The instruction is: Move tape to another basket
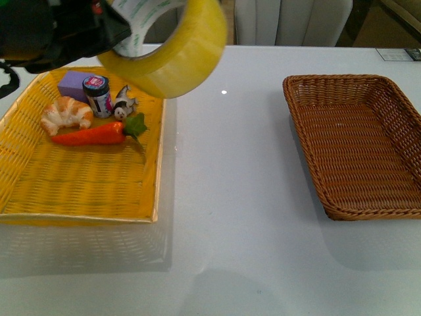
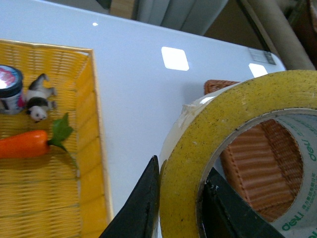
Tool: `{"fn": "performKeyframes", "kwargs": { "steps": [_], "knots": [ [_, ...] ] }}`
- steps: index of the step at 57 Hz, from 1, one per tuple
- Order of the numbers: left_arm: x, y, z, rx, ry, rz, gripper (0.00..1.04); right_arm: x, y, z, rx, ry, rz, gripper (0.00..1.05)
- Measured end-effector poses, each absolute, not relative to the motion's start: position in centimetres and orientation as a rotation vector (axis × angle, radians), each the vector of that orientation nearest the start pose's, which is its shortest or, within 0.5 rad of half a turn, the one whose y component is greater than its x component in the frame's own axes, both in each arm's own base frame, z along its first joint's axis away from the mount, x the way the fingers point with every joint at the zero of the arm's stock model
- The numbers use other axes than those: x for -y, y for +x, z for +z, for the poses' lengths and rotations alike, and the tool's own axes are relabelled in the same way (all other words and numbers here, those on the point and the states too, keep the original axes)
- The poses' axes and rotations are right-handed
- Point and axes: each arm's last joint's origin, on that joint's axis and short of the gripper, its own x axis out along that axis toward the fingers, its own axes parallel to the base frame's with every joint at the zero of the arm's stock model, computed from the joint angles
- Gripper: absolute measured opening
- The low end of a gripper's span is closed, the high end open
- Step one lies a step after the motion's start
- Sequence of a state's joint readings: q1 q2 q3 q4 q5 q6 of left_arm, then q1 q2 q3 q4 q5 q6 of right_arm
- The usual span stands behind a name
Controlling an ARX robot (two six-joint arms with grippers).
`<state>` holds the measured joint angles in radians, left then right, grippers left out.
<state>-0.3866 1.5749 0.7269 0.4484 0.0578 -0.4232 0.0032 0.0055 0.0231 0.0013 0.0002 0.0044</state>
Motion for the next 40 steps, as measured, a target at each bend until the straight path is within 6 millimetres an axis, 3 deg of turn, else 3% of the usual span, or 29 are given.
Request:
{"fn": "performKeyframes", "kwargs": {
  "steps": [10,18,20,40],
  "knots": [
    [16.4,27.2,19.3,-0.509,-0.343,-0.461,0.16,0.0,9.7,17.1,0.018,0.004,0.002,0.96],
    [17.2,26.7,19.3,-0.523,-0.338,-0.482,0.16,-0.7,10.3,17.5,-0.461,0.157,-0.151,0.96],
    [17.3,26.7,19.4,-0.524,-0.339,-0.485,0.16,-1.1,10.8,17.8,-0.515,0.182,-0.143,0.96],
    [17.4,26.5,19.4,-0.542,-0.335,-0.493,0.16,-5.1,15.9,23.4,-0.4,0.402,0.186,0.96]
  ]
}}
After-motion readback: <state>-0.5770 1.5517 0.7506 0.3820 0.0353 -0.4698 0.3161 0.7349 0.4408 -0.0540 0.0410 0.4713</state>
